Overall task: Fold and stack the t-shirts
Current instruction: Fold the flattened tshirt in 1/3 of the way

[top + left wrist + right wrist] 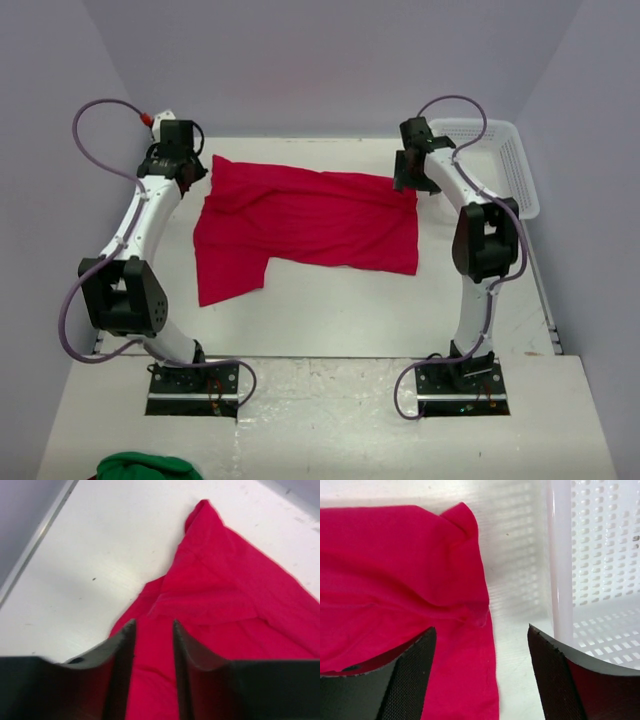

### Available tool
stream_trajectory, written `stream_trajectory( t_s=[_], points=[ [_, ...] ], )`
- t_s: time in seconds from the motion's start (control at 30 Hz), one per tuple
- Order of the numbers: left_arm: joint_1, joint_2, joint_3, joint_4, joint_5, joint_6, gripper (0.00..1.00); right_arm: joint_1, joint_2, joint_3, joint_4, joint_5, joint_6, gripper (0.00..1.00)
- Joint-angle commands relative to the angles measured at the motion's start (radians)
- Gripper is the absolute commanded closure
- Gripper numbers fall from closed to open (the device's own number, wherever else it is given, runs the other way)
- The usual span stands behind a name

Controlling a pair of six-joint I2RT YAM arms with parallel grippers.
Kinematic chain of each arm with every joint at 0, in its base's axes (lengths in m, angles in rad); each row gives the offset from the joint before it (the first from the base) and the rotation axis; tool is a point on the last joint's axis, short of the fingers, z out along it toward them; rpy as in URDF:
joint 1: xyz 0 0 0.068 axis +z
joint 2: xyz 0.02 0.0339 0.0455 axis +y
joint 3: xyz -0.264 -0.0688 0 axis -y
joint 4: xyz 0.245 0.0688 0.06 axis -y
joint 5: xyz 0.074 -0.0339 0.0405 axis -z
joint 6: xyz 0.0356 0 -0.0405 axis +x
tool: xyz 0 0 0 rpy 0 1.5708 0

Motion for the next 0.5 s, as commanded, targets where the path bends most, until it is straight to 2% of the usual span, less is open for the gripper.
stream_trajectory(
  t_s=[0.0, 0.03, 0.07, 0.1, 0.13, 0.23, 0.47],
  points=[
    [-0.006, 0.017, 0.064, 0.071, 0.09, 0.046, 0.79, 0.002, -0.065, 0.054, 0.022, -0.033, -0.013, 0.26],
    [-0.006, 0.038, 0.076, 0.079, 0.138, 0.053, 0.88, 0.004, -0.062, 0.068, 0.023, -0.047, -0.015, 0.3],
    [-0.006, 0.093, 0.093, 0.082, 0.214, 0.053, 1.0, 0.004, -0.046, 0.082, 0.016, -0.059, -0.012, 0.4],
    [-0.006, 0.124, 0.12, 0.085, 0.254, 0.057, 1.0, 0.004, -0.036, 0.099, 0.013, -0.087, -0.012, 0.79],
    [-0.006, 0.155, 0.136, 0.09, 0.302, 0.057, 1.0, 0.004, -0.022, 0.138, 0.01, -0.098, -0.012, 1.0],
    [-0.009, 0.25, 0.176, 0.11, 0.39, 0.031, 1.0, 0.004, 0.014, 0.189, 0.016, -0.17, -0.019, 1.0],
    [-0.013, 0.463, 0.361, 0.072, 0.414, 0.021, 1.0, 0.006, 0.135, 0.358, -0.039, -0.257, -0.021, 1.0]
  ],
)
